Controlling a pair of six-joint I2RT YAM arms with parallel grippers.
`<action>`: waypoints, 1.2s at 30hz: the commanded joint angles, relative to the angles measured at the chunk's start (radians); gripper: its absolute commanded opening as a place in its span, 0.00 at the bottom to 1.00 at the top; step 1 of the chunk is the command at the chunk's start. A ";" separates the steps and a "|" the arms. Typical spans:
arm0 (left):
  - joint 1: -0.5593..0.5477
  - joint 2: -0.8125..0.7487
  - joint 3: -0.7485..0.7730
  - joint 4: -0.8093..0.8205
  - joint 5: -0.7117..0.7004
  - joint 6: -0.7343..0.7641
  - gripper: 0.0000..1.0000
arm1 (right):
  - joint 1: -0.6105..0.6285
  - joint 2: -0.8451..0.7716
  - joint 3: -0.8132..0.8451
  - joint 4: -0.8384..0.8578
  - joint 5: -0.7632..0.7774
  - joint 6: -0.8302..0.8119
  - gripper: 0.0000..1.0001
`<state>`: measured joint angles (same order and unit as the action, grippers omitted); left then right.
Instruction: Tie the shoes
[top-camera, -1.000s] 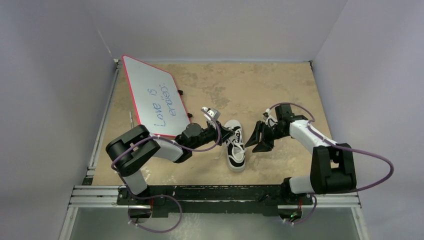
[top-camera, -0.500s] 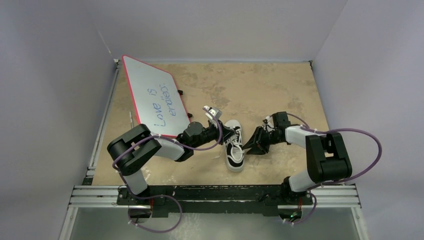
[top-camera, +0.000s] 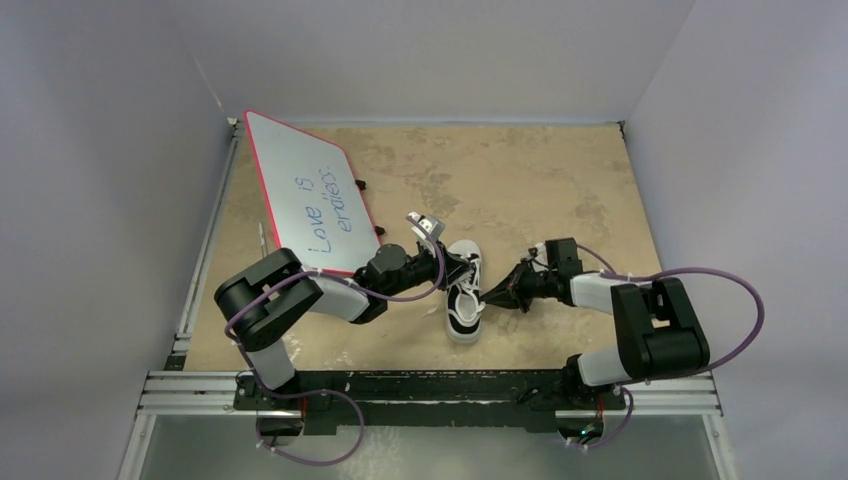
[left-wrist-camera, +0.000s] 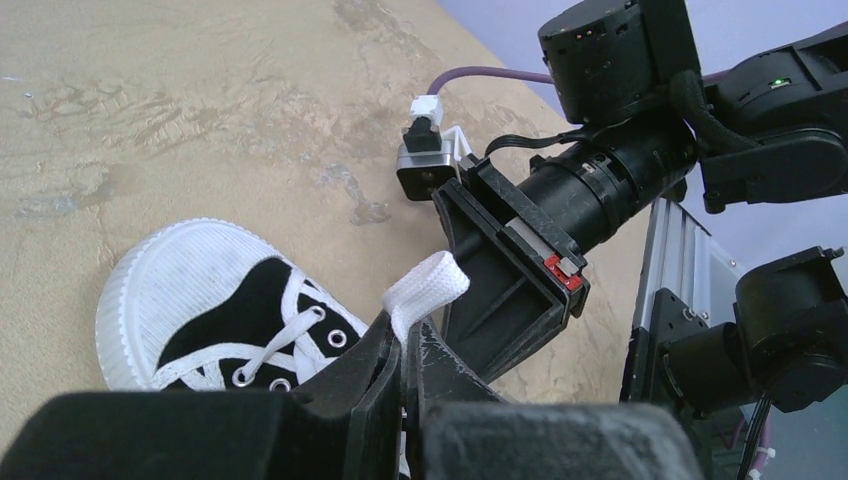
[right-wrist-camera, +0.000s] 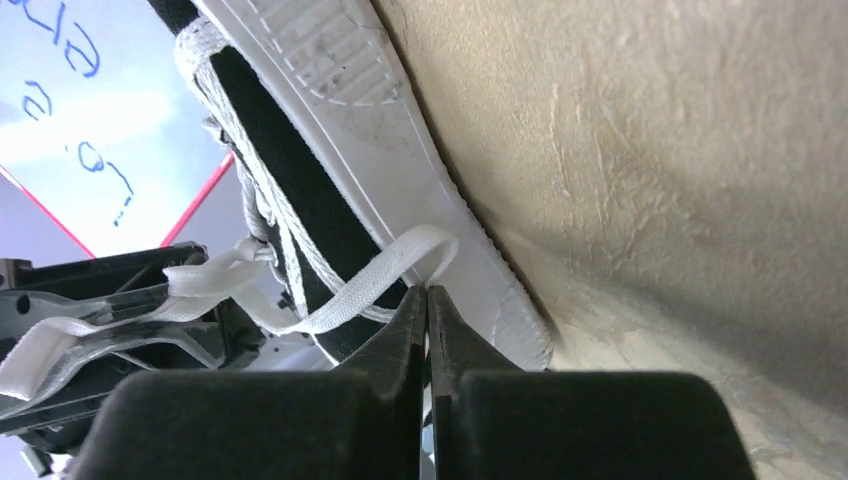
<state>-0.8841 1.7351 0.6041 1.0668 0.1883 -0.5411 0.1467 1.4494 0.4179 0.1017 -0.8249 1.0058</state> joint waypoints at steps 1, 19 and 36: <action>-0.003 -0.035 -0.001 0.043 -0.007 -0.017 0.00 | 0.012 -0.042 -0.023 0.009 0.054 0.098 0.00; -0.004 -0.138 -0.080 -0.007 -0.008 -0.012 0.00 | 0.210 -0.103 0.420 -0.852 0.818 -0.445 0.34; 0.022 -0.139 -0.125 0.040 -0.009 -0.068 0.00 | 0.209 -0.525 0.072 0.060 0.224 -0.937 0.51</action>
<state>-0.8761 1.6154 0.4934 1.0119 0.1734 -0.5694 0.3580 0.9695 0.5831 -0.1284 -0.4297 0.2066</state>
